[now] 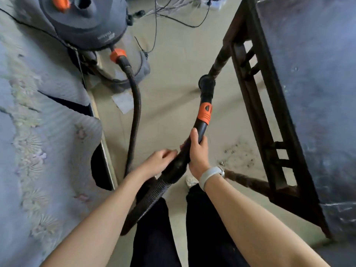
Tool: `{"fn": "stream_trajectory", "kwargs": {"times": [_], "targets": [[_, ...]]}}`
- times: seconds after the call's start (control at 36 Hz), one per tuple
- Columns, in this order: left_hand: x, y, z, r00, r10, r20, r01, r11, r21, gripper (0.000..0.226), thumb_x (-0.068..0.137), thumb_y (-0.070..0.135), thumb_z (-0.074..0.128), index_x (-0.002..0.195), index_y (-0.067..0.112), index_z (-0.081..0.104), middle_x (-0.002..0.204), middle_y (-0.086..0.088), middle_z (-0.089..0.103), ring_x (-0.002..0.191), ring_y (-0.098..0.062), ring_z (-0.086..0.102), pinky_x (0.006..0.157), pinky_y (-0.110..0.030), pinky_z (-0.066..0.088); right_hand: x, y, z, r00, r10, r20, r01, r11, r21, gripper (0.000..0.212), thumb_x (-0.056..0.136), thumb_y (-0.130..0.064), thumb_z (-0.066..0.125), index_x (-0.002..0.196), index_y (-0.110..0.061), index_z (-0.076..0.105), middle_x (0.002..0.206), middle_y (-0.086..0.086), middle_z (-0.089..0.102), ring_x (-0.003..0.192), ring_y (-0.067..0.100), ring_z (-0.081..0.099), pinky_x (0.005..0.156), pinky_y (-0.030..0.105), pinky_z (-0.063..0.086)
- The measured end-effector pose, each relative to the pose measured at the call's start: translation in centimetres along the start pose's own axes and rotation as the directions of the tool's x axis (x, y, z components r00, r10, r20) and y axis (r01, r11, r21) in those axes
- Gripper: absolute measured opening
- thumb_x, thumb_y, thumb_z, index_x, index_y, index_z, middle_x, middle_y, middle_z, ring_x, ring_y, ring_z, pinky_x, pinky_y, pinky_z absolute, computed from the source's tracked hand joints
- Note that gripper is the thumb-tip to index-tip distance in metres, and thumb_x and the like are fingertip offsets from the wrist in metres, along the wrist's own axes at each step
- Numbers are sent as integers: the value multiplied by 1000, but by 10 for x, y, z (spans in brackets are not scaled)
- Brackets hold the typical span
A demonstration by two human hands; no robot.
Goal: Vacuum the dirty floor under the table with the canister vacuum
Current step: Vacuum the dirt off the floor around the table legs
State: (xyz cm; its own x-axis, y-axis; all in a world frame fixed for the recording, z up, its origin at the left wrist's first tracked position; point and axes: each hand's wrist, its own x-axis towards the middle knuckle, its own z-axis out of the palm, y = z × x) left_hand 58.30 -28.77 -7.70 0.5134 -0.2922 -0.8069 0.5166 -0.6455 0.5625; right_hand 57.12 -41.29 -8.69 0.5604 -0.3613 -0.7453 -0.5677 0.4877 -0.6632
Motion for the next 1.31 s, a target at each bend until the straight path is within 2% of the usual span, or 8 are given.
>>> {"fn": "stream_trajectory", "kwargs": {"times": [0.14,0.22,0.36,0.56,0.78,0.92,1.14,1.31], "targets": [[37,-34,11,992,32,125,-48,991,123,38,88,51,59,119,28,53,109,5,65,102,-14,62,91,-33,50,38,29,-7,986,75,-149,-51,986,161,25,97,-36,50,102,-13,46,69,3,48,58,18,53,62,34,50],[58,-49,11,988,103,116,-131,956,261,50,83,41,70,124,24,47,105,7,59,97,-14,56,80,-29,44,56,49,-9,969,161,-186,-93,939,331,26,97,-34,53,105,-11,46,67,5,50,58,19,53,59,32,51],[101,-82,14,963,126,238,-209,909,361,49,79,35,73,121,30,48,104,11,60,93,-8,57,74,-23,43,91,95,-29,936,331,-116,-193,763,617,27,92,-28,61,107,-9,49,62,7,52,58,21,54,64,33,52],[171,-134,11,920,92,381,-272,850,451,46,78,35,75,113,39,45,99,22,58,91,1,58,74,-14,41,162,156,-64,917,383,-109,-167,619,767,25,91,-31,63,86,-11,50,55,5,49,51,18,50,64,31,50],[282,-198,30,941,43,337,-229,811,538,47,76,32,73,113,33,44,91,12,62,79,-3,61,65,-20,45,286,238,-61,946,318,-67,-211,759,616,21,95,-24,59,99,-10,44,68,6,46,60,18,50,63,30,53],[324,-243,34,981,111,162,-178,853,491,38,71,31,74,100,26,49,83,8,62,70,-7,61,63,-23,49,339,278,-16,957,286,47,-269,818,509,19,96,-25,57,92,-10,46,62,4,46,51,16,49,59,30,49],[331,-335,-25,986,-68,149,-17,862,506,40,55,43,76,84,24,55,80,7,66,78,-12,65,74,-32,52,344,355,74,896,331,295,-413,865,286,21,98,-23,52,85,-10,41,60,7,44,53,19,46,59,32,45],[321,-377,-41,995,-77,61,51,933,357,50,46,47,77,84,23,56,73,7,68,71,-9,66,74,-32,54,345,383,119,856,355,375,-418,903,98,19,95,-23,56,92,-10,43,67,7,46,56,20,49,60,34,48]]}}
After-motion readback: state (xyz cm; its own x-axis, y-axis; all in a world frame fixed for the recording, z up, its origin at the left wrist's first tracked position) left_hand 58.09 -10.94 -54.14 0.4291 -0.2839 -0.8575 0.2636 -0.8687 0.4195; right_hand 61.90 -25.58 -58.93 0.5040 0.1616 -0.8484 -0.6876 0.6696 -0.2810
